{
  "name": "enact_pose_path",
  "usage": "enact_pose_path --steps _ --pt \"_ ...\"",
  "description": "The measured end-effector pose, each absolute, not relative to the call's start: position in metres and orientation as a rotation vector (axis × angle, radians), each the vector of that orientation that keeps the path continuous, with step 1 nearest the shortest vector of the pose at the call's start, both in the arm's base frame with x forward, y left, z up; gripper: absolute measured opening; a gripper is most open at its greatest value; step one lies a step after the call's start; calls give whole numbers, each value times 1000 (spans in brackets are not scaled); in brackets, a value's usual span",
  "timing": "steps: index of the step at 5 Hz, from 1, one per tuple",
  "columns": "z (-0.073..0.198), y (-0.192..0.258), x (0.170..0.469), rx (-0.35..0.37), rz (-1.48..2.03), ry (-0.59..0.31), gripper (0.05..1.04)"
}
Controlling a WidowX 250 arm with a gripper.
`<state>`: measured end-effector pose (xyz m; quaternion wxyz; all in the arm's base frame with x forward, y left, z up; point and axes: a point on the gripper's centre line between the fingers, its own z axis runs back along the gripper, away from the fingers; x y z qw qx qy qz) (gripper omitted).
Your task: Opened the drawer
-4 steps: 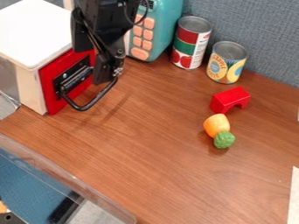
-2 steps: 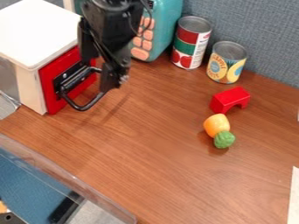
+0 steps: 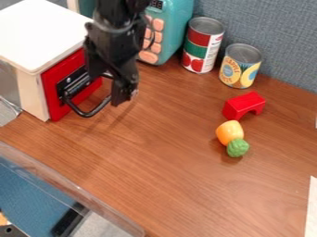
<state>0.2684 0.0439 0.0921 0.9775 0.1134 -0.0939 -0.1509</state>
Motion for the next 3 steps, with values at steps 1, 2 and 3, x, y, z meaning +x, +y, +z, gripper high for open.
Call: enact_pose_path --steps 1,2,3 --pt "74 52 266 246 -221 -200 999" --pt "62 58 264 267 -163 -197 999" --pt "52 63 264 288 -110 -199 999"
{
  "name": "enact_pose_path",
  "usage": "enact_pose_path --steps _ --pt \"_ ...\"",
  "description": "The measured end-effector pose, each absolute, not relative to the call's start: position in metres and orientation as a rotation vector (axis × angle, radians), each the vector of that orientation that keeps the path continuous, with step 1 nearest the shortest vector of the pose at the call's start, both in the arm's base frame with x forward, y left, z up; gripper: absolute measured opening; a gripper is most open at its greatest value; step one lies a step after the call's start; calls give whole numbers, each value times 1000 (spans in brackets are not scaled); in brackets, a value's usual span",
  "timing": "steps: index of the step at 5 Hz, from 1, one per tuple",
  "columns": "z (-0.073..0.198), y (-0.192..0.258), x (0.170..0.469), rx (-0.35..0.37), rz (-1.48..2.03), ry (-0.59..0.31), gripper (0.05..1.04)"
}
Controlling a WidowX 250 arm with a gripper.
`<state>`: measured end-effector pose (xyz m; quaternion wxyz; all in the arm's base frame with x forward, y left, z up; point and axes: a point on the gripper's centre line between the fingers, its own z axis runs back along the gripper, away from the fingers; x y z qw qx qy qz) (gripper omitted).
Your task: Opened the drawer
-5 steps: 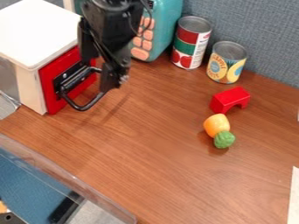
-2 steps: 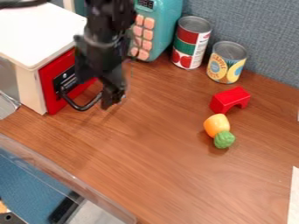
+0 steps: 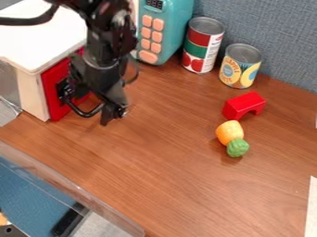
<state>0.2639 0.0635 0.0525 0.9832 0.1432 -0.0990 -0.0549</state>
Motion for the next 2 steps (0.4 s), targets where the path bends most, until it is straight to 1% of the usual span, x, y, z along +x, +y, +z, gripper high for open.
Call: enact_pose_path --steps 1,2 --pt "50 72 264 288 -98 -198 999" --pt "47 79 271 269 -84 -202 999"
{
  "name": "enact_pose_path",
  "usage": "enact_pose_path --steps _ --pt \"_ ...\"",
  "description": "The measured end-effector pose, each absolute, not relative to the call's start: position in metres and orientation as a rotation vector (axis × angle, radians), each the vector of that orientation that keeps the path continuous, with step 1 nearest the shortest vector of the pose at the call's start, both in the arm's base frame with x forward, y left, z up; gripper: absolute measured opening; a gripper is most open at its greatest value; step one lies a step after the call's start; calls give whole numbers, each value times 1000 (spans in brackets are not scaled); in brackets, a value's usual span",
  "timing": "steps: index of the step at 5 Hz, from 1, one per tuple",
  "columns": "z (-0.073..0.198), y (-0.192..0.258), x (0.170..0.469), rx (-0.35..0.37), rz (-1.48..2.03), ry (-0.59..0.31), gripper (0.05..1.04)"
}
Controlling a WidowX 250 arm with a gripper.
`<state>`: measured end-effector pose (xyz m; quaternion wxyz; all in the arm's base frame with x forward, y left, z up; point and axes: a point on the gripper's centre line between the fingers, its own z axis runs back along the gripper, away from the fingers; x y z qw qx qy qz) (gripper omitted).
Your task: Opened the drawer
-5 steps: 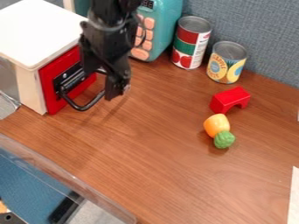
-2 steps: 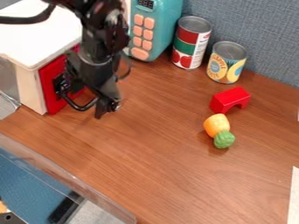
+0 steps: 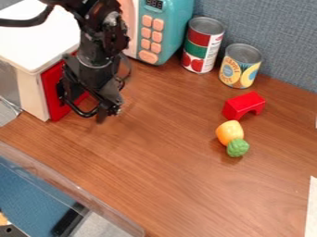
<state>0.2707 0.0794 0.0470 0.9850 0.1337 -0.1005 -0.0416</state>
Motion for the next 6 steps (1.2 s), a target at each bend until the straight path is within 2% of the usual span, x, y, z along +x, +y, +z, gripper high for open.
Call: enact_pose_path --steps 1,2,3,4,5,6 --pt "45 87 280 237 -53 -213 1002" --pt "49 89 295 237 -60 -237 965" --pt "43 85 296 228 -39 -208 695" --pt "43 73 299 207 -34 -217 389" --pt "42 51 301 188 -38 -217 174" --pt "43 25 302 166 -37 -222 101"
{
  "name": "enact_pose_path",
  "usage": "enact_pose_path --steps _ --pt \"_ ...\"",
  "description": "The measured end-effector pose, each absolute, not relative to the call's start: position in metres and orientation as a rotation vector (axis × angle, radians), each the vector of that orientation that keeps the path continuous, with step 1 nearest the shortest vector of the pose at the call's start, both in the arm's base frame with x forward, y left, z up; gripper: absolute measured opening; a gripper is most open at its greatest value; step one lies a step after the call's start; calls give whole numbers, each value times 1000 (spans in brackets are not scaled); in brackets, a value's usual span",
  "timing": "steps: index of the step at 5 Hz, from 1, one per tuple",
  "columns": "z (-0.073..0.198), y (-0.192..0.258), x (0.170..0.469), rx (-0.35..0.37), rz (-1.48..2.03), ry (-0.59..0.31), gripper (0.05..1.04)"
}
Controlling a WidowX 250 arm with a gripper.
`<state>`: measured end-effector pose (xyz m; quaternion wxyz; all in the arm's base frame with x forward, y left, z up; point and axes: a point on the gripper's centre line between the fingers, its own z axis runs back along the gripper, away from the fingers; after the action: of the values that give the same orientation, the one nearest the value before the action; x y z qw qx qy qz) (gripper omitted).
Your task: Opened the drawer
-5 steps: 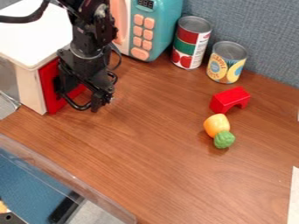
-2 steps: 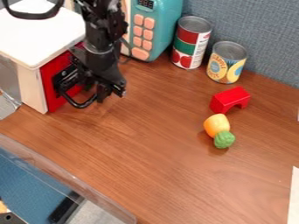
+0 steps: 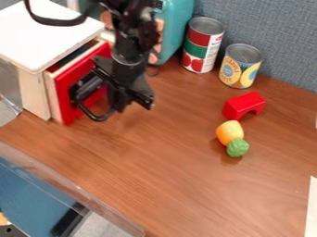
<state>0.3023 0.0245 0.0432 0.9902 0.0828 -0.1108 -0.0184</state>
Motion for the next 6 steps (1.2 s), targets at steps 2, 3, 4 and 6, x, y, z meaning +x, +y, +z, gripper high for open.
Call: enact_pose_path --steps 2,3,4,6 --pt "46 -7 304 152 -58 -226 100" --pt "48 -12 308 137 -56 -242 100" --pt "49 -17 309 115 -42 -250 99" --pt "53 -29 312 34 48 -253 95"
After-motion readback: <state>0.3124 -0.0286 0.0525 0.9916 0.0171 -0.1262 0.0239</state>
